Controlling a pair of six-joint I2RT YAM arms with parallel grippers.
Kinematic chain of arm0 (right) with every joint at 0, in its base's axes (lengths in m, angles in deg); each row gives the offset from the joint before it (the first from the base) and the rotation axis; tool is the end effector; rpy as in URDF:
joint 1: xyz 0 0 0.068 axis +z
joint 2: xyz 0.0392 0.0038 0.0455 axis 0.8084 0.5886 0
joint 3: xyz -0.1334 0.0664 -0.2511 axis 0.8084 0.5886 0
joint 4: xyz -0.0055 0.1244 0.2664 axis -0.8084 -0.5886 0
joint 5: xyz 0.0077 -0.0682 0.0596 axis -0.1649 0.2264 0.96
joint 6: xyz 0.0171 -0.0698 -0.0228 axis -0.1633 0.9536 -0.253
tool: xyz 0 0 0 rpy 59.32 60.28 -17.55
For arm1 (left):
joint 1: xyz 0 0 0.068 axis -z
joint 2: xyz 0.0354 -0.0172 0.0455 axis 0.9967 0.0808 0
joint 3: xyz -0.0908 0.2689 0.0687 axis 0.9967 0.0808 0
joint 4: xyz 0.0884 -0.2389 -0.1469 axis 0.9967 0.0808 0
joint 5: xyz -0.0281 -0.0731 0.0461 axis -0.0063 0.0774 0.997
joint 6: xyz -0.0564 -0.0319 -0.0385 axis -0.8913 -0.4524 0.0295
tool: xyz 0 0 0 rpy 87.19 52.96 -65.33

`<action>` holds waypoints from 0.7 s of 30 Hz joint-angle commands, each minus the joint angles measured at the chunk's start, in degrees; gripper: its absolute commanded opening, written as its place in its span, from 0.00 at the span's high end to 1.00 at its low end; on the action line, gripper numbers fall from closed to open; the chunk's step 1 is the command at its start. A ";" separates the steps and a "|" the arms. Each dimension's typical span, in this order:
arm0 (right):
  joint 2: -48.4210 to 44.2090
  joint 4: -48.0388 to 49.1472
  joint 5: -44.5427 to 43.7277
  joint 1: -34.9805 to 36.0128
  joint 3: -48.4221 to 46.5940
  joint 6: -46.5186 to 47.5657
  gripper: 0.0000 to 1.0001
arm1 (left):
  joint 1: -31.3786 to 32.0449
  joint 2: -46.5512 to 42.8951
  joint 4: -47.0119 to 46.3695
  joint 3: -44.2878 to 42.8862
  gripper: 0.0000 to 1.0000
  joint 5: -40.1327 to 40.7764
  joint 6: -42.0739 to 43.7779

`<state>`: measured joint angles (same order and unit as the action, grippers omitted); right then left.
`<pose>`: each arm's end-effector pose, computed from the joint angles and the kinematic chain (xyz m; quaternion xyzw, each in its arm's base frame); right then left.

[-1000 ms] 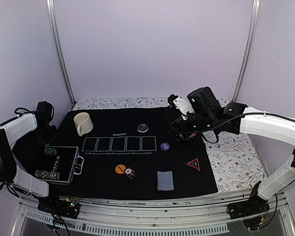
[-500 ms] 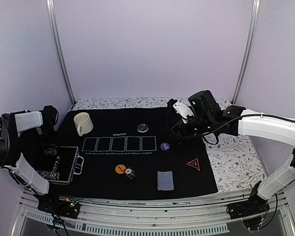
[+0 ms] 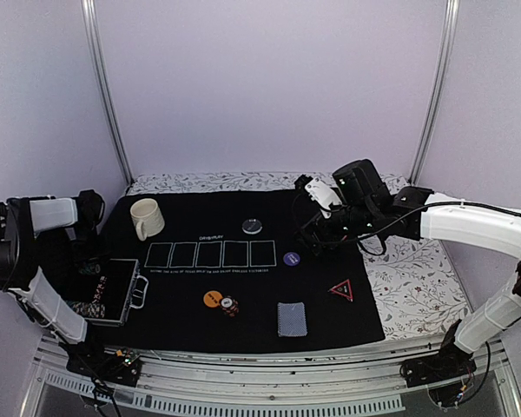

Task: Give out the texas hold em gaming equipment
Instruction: Pick up the pile of poker chips from the chip case.

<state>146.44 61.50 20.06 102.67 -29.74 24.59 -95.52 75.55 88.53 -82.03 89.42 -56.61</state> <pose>0.2569 0.2838 0.2826 -0.3934 0.8112 0.1190 0.4160 0.2977 0.0773 0.1491 -0.3039 0.9280 0.1738 0.1275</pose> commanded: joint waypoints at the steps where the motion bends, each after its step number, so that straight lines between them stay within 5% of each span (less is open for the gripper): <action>1: -0.35 0.10 0.70 -0.29 0.49 -0.26 0.01 | -0.82 1.83 -1.80 0.56 0.43 1.07 -0.27; 21: -0.14 -1.48 1.02 -0.37 0.47 -0.71 0.01 | 0.03 1.96 -4.54 2.96 0.66 -6.28 1.32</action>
<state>146.44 60.76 20.23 102.63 -29.74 24.39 -95.71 76.21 86.76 -80.89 89.01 -55.56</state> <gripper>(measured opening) 0.988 0.346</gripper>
